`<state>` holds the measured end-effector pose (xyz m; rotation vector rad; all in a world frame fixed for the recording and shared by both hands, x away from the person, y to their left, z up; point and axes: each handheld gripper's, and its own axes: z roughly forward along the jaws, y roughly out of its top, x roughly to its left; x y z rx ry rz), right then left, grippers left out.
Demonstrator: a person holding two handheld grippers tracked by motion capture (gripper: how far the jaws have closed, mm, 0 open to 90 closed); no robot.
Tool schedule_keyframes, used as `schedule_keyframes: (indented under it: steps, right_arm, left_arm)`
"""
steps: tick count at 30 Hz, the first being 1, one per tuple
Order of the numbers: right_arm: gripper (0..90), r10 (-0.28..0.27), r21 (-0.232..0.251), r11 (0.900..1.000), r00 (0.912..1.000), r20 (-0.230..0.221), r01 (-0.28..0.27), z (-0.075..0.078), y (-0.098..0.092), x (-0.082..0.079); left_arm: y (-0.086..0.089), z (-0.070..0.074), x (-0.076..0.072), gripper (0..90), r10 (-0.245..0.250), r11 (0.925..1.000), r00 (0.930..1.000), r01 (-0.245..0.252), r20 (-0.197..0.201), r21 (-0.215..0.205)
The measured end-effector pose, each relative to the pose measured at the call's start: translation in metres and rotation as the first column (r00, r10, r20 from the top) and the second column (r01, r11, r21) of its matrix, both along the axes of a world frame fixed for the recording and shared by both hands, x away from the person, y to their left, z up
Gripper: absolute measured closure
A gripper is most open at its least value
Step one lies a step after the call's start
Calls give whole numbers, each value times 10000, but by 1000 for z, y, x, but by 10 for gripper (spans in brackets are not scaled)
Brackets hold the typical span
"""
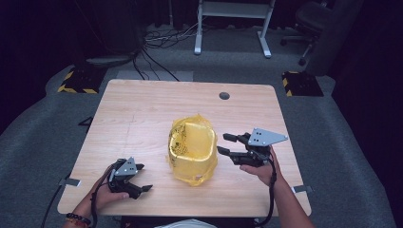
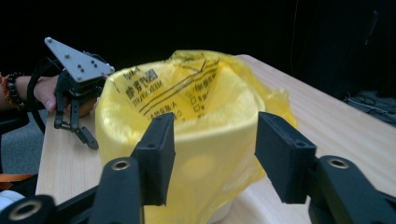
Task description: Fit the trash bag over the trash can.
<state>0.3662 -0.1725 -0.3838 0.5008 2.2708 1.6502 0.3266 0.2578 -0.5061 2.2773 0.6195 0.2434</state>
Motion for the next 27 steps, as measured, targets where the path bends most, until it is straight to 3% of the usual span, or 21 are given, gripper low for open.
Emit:
schedule_keyframes:
  steps: [5,6,11,17,23,27]
  right_arm:
    - [475,223,-482,9986,9995,213,-212,24,14,5]
    - [526,441,-644,9970,9989,167,-429,27,19,6]
    - [532,1025,-1464,9838,9946,-152,-1036,33,49,12]
    - [554,1114,-2909,9476,9899,-876,-1324,29,86,23]
    - [569,1075,-3842,9082,9796,-1696,-1662,25,106,29]
    - [572,840,-4213,8898,9704,-2264,-1753,24,112,34]
  left_arm:
    - [0,0,1,152,-47,10000,10000,47,-10,7]
    - [0,0,1,152,-49,10000,10000,49,-10,8]
    - [0,0,1,152,-73,10000,10000,73,-17,13]
    - [0,0,1,153,-76,10000,10000,76,-15,13]
    - [-1,0,1,153,-100,9999,9999,100,-27,17]
    - [-1,0,1,153,-106,9999,9999,106,-22,13]
